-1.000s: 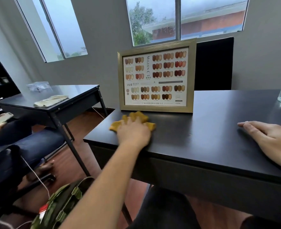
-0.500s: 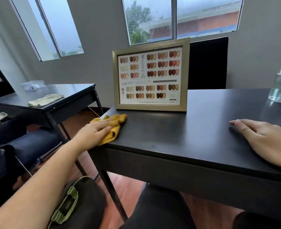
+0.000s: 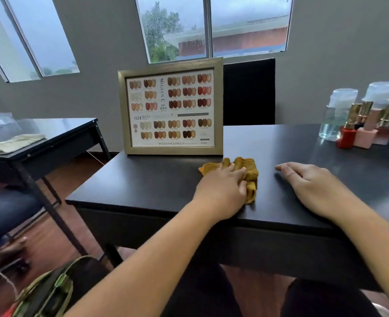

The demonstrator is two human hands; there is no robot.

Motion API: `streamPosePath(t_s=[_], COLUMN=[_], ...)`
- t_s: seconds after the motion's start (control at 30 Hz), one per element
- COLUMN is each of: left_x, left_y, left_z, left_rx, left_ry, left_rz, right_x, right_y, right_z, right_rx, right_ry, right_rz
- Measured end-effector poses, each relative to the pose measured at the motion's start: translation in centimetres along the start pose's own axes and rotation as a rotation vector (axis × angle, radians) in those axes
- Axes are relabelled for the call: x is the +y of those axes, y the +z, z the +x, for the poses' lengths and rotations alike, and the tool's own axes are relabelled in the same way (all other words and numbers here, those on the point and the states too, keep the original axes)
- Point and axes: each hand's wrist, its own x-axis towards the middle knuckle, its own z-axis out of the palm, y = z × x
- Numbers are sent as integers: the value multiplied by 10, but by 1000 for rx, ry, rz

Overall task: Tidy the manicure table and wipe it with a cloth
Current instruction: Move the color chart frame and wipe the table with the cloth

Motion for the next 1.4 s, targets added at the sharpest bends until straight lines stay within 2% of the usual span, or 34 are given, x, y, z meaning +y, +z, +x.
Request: streamPosePath(t_s=[0.1,0.2,0.27,0.33,0.43,0.53,0.67,0.73,0.83,0.9,0.93,0.97,1.03,1.17,1.23,1.3,1.4], left_x=[-11,-36,-60,-85,-108,-114,-119,-122,-122,-122,-122,-123,-124,-125,-124,-123,-121], left_y=[-9,-25,-35,-41,-38,-32,-29,-27,-25,-24,-24,-24,-24,-25,-26,-26,-28], left_z=[-2,-13,-16,-17,-17,-15,-15,-15,-14,-13,-12,-13,-13,-12,-13,-13,-15], left_rx=[-38,110,227,184,45,49,68,77,95,111,113,111,101,91,93,93,88], left_ry=[48,47,-9,-136,-269,-272,-251,-240,-233,-233,-232,-232,-234,-240,-246,-248,-247], left_rz=[-191,-388,-299,-138,44,56,67,74,79,89,92,93,85,59,52,52,48], right_x=[-1,-7,-23,-50,-91,-101,-59,-25,22,30,26,15,-13,-55,-52,-37,2], right_y=[0,-1,2,13,46,69,50,28,-5,-12,-10,-5,14,47,38,15,-20], right_z=[-1,-2,2,9,16,14,12,18,34,48,55,60,61,25,9,4,8], right_rx=[-6,54,135,127,-71,-274,-298,-290,-226,-194,-195,-207,-248,-368,-439,-503,-427], right_ry=[-16,-39,-92,-160,-239,-216,-262,-173,161,351,384,369,219,-301,-466,-483,-310], right_rz=[9,65,78,88,-103,-409,-415,-453,-529,-523,-509,-494,-469,-399,-274,-141,-125])
